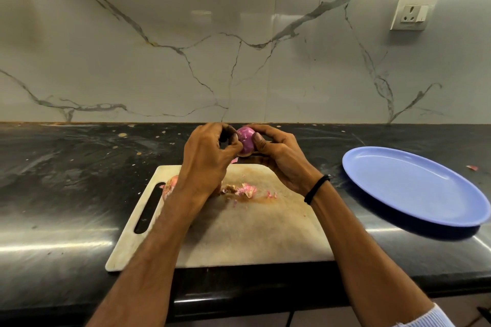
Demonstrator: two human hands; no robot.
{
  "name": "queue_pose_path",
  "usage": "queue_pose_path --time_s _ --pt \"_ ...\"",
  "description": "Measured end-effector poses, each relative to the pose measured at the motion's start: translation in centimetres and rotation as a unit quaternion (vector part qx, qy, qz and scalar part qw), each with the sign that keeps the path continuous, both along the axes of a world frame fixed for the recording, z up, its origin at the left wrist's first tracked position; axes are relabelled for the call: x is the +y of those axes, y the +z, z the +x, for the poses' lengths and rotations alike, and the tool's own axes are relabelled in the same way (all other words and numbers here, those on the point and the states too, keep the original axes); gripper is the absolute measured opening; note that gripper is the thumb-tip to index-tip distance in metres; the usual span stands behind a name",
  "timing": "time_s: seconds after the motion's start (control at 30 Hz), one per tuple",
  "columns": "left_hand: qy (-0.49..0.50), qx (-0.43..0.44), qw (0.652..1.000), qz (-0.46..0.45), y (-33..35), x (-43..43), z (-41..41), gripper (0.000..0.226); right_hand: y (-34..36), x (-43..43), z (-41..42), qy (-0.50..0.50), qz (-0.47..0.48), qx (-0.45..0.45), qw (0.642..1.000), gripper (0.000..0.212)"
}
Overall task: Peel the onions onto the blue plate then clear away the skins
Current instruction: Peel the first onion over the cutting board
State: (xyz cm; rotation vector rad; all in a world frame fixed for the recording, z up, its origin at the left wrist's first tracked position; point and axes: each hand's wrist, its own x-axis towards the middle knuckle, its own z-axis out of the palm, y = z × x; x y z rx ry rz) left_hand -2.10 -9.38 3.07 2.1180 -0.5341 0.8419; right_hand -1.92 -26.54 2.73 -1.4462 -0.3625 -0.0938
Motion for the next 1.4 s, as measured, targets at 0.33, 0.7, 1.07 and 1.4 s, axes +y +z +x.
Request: queue_pose_path --time_s 0.33,0.7,1.07,1.4 --pt "0.018 0.043 0.996 -0.073 0.42 0.91 0.16 0.023 0.33 -0.23 -0.07 0.009 0.086 0.035 0.996 0.031" --pt "-0.093 -0.064 0.993 -0.023 0.32 0.53 0.26 0.025 0.57 -0.21 -0.35 0.006 0.063 0.043 0.997 0.048" --pt "-0.048 -0.070 0.996 0.019 -0.01 0.20 0.48 0.015 0.39 -0.06 -0.50 0.002 0.040 0.032 0.999 0.046" --pt "-0.025 0.020 0.996 -0.082 -0.27 -0.05 0.20 0.022 0.56 0.46 -0.60 0.030 0.077 0.050 0.995 0.051"
